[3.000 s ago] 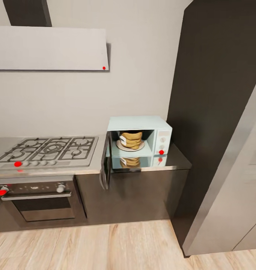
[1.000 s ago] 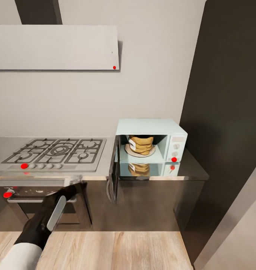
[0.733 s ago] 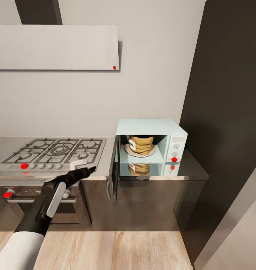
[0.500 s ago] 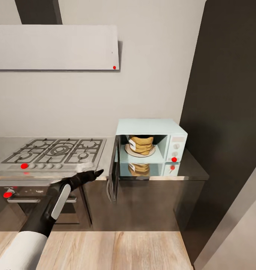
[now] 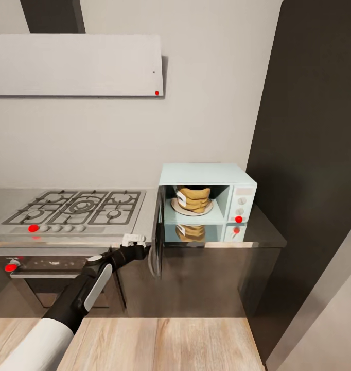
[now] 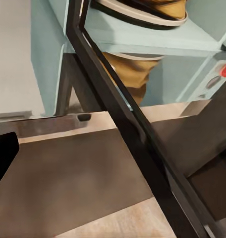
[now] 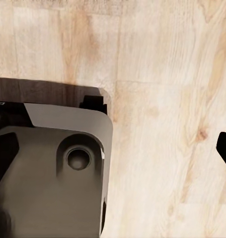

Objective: In the kitchen, take the popcorn bag from the countertop, put it into the microwave, and heat it until the popcorn is cooked so the cooked popcorn ends up inside the bag.

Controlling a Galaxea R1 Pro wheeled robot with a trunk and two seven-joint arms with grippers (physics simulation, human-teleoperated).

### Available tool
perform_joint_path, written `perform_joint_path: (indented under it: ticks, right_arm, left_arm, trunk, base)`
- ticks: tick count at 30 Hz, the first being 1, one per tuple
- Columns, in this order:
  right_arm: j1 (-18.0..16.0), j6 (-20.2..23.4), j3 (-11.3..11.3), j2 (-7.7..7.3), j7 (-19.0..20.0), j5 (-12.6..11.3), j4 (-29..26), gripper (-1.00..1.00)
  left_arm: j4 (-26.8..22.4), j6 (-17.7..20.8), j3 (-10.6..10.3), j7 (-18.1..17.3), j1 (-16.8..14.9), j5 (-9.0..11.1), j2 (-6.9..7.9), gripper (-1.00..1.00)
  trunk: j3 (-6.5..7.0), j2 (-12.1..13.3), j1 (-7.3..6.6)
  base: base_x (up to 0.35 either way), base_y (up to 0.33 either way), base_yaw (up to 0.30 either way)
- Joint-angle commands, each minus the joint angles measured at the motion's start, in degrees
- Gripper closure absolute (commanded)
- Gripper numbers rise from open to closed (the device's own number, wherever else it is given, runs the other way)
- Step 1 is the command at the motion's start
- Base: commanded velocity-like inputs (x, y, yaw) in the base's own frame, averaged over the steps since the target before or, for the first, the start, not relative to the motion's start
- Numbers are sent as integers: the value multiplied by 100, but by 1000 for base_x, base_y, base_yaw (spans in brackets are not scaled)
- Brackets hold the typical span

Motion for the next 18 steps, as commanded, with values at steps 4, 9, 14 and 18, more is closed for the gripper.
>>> perform_joint_path:
  ticks: [4,9,14,18]
  right_arm:
    - [-7,-22,-48,-7,17,55,8,-100]
    - [-7,-384,-48,9,9,49,14,-100]
    - [-7,-405,-48,16,8,48,14,-100]
    - [-7,-405,-48,16,8,48,14,-100]
  left_arm:
    - [-18,34,0,-4,-3,60,0,-100]
    - [10,29,11,-577,-1,80,-1,-100]
    - [6,28,14,-717,-1,76,-12,-100]
    - [20,28,8,-694,-1,68,-161,-100]
  trunk:
    - [-7,-5,1]
    - [-3,-5,1]
    - [10,-5,1]
    - [21,-5,1]
  base:
    - [0,0,0]
    - [0,0,-84]
    - [0,0,-217]
    - [0,0,-230]
